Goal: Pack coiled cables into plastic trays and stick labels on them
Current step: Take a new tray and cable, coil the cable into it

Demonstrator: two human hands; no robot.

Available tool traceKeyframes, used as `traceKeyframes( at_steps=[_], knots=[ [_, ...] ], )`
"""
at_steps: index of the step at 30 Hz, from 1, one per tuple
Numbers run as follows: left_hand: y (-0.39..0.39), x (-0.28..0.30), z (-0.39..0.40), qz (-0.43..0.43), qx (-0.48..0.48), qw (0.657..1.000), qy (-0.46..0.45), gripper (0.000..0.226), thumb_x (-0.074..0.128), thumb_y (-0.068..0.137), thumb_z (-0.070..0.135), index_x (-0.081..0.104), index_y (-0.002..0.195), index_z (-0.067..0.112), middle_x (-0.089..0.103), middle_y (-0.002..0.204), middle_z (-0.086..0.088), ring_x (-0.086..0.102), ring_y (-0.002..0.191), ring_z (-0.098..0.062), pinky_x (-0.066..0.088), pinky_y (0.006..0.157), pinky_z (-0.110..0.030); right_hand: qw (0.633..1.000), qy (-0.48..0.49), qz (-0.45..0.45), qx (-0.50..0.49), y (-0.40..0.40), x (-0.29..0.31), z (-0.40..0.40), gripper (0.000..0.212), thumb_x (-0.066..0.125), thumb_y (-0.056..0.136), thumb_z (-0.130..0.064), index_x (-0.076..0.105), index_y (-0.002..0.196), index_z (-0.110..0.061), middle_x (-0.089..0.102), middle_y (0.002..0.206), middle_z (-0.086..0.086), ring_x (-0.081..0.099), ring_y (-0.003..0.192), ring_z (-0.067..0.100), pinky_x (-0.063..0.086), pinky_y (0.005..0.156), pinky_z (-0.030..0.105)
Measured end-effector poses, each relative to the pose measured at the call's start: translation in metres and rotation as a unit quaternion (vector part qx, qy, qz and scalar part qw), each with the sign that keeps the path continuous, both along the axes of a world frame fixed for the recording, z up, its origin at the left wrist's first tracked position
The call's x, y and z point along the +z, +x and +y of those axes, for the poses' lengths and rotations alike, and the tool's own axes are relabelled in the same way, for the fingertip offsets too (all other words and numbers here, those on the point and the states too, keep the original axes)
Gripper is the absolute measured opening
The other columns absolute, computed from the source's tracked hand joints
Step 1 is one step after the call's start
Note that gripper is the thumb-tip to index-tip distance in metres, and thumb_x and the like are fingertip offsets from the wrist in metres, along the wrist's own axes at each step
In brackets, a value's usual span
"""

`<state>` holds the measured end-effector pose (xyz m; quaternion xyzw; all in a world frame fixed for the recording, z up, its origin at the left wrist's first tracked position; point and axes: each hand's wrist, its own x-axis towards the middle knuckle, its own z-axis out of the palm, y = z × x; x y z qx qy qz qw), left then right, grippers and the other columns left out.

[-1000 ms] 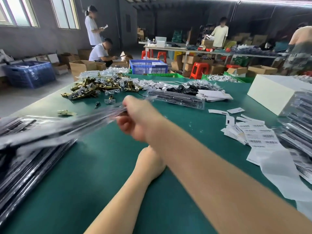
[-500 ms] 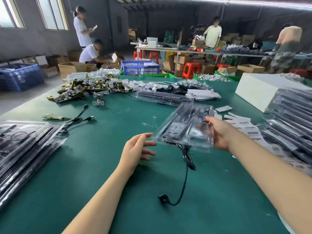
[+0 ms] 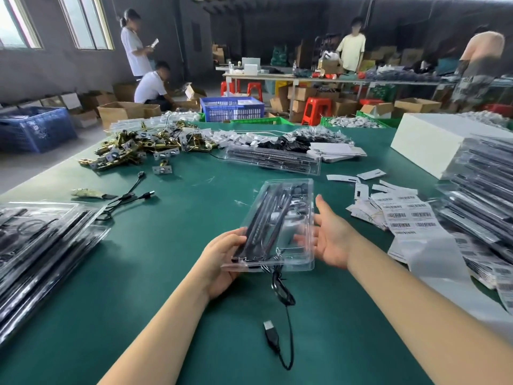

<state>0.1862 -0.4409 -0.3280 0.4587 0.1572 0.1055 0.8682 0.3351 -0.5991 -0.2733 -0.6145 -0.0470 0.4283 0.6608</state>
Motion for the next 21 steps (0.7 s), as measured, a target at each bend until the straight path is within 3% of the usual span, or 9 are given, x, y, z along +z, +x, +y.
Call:
traceKeyframes(
  at_steps=[2, 5, 8, 10, 13, 15, 17, 19, 21],
  knots=[
    [0.000, -0.001, 0.001, -0.006, 0.054, 0.999, 0.006, 0.042, 0.049, 0.082, 0.001, 0.059, 0.123, -0.002, 0.068, 0.103, -0.016, 0.069, 0.073, -0.019, 0.056, 0.057, -0.027, 0.999, -0.004, -0.025, 0.040, -0.014, 0.000, -0.007, 0.067, 0.042, 0.088, -0.068, 0.041, 0.137, -0.021, 0.064, 0.120, 0.015, 0.068, 0.084, 0.029, 0.054, 0.081, 0.044],
    [0.000, 0.001, 0.002, -0.011, 0.136, 0.991, -0.006, 0.029, 0.046, 0.087, -0.006, 0.061, 0.112, -0.002, 0.072, 0.086, -0.014, 0.069, 0.063, -0.020, 0.055, 0.051, -0.027, 0.991, -0.022, -0.048, 0.126, -0.041, -0.002, -0.025, 0.076, 0.049, 0.070, -0.076, 0.034, 0.132, -0.036, 0.067, 0.116, 0.014, 0.070, 0.075, 0.026, 0.057, 0.059, 0.035],
    [0.000, 0.001, 0.003, -0.005, 0.188, 0.982, 0.007, 0.035, 0.049, 0.088, -0.007, 0.052, 0.122, -0.008, 0.065, 0.105, -0.025, 0.068, 0.066, -0.021, 0.055, 0.053, -0.029, 0.972, -0.012, -0.039, 0.233, -0.063, -0.006, -0.041, 0.087, 0.051, 0.065, -0.081, 0.043, 0.131, -0.026, 0.072, 0.104, 0.016, 0.070, 0.084, 0.029, 0.059, 0.070, 0.035],
    [0.000, 0.000, 0.004, 0.001, 0.207, 0.978, 0.007, 0.037, 0.048, 0.088, -0.007, 0.048, 0.125, -0.010, 0.064, 0.103, -0.023, 0.068, 0.064, -0.020, 0.055, 0.051, -0.029, 0.970, -0.023, -0.083, 0.229, -0.068, -0.010, -0.050, 0.074, 0.061, 0.069, -0.071, 0.054, 0.124, -0.021, 0.070, 0.081, 0.009, 0.068, 0.069, 0.026, 0.057, 0.064, 0.032],
    [0.001, 0.000, 0.005, 0.016, 0.233, 0.972, 0.002, 0.032, 0.050, 0.088, -0.007, 0.050, 0.120, -0.005, 0.068, 0.085, -0.013, 0.068, 0.058, -0.017, 0.053, 0.047, -0.028, 0.954, -0.085, -0.260, 0.124, -0.057, -0.020, -0.053, 0.027, 0.069, 0.086, -0.039, 0.066, 0.106, -0.021, 0.056, 0.059, -0.003, 0.049, 0.044, 0.012, 0.042, 0.048, 0.023],
    [0.002, -0.002, 0.004, 0.031, 0.230, 0.973, 0.011, 0.027, 0.051, 0.088, -0.005, 0.051, 0.116, -0.002, 0.068, 0.085, -0.013, 0.067, 0.061, -0.020, 0.054, 0.049, -0.030, 0.906, -0.127, -0.402, 0.052, -0.041, -0.024, -0.054, 0.006, 0.068, 0.089, -0.031, 0.071, 0.092, -0.026, 0.059, 0.058, -0.009, 0.049, 0.046, 0.006, 0.038, 0.048, 0.016],
    [0.003, -0.004, 0.003, 0.053, 0.225, 0.972, 0.033, 0.026, 0.053, 0.089, -0.001, 0.052, 0.115, 0.000, 0.065, 0.091, -0.015, 0.061, 0.072, -0.026, 0.052, 0.059, -0.035, 0.838, -0.149, -0.525, 0.022, -0.028, -0.027, -0.053, 0.005, 0.070, 0.087, -0.030, 0.071, 0.084, -0.033, 0.065, 0.062, -0.017, 0.052, 0.051, 0.001, 0.038, 0.050, 0.012],
    [0.004, -0.004, 0.003, 0.070, 0.224, 0.971, 0.048, 0.026, 0.055, 0.089, 0.002, 0.051, 0.114, 0.002, 0.065, 0.097, -0.016, 0.059, 0.081, -0.029, 0.051, 0.070, -0.045, 0.787, -0.174, -0.593, -0.003, -0.023, -0.031, -0.053, 0.007, 0.070, 0.085, -0.033, 0.070, 0.087, -0.039, 0.066, 0.069, -0.019, 0.054, 0.059, 0.002, 0.044, 0.055, 0.020],
    [0.005, -0.004, 0.003, 0.083, 0.217, 0.971, 0.056, 0.027, 0.055, 0.087, 0.003, 0.051, 0.114, 0.006, 0.067, 0.104, -0.017, 0.064, 0.085, -0.031, 0.051, 0.082, -0.056, 0.759, -0.191, -0.622, -0.027, -0.024, -0.038, -0.050, 0.016, 0.070, 0.085, -0.035, 0.068, 0.098, -0.042, 0.062, 0.074, -0.017, 0.052, 0.061, 0.005, 0.046, 0.056, 0.028]
  ],
)
